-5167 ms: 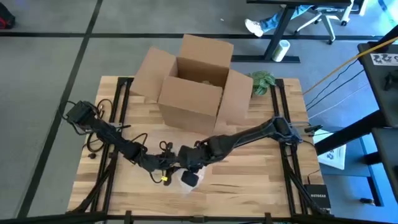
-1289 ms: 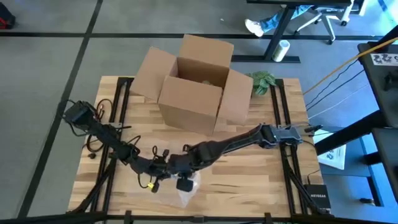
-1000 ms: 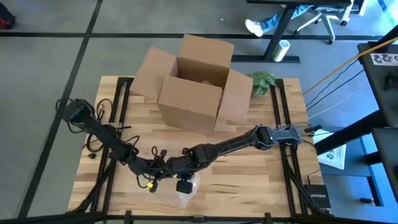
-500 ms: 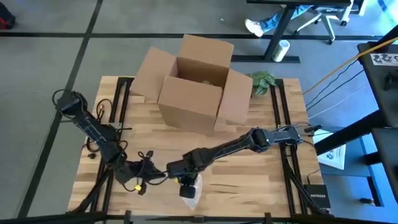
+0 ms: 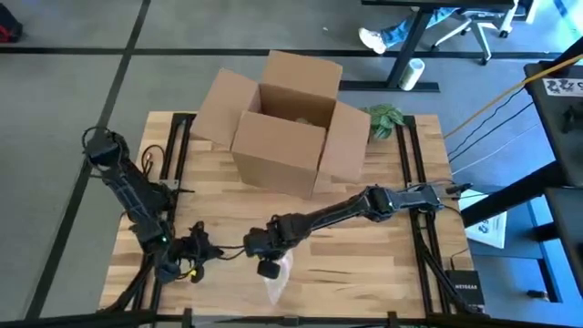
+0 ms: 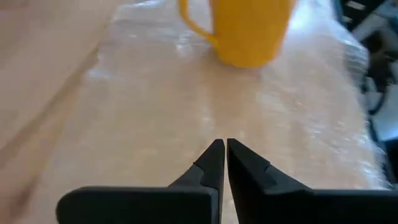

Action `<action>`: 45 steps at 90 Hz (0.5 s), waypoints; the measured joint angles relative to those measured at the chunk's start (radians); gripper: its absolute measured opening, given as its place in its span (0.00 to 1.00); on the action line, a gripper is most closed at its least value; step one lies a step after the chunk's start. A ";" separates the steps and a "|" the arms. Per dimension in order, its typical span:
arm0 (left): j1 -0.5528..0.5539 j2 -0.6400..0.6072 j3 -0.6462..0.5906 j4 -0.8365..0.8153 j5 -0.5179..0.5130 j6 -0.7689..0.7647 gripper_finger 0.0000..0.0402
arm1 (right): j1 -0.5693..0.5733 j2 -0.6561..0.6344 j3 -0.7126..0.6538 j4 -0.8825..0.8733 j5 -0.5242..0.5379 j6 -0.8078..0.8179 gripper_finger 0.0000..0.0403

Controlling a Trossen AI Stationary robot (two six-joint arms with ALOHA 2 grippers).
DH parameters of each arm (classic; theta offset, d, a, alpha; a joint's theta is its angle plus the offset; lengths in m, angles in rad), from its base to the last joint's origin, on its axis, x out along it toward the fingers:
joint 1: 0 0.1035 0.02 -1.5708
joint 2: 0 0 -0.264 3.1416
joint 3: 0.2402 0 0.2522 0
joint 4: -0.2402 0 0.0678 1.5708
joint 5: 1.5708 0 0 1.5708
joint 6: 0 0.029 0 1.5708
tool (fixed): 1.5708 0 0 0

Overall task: Wrap mug
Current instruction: Wrap the yellow mug with the bubble wrap

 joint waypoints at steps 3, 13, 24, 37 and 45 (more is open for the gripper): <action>0.000 0.000 0.000 -0.020 -0.001 -0.018 0.00 | 0.000 0.000 0.000 -0.011 0.022 0.008 0.00; 0.000 0.000 0.000 -0.075 -0.002 -0.059 0.00 | -0.001 0.000 0.000 -0.064 0.095 0.028 0.00; 0.000 0.000 0.000 -0.123 -0.002 -0.102 0.00 | 0.000 0.000 0.000 -0.132 0.174 0.051 0.00; 0.000 0.000 0.000 -0.148 -0.002 -0.121 0.00 | -0.003 0.000 0.000 -0.190 0.234 0.054 0.00; -0.001 -0.003 0.000 -0.158 -0.001 -0.114 0.00 | -0.003 0.000 0.000 -0.178 0.191 0.027 0.00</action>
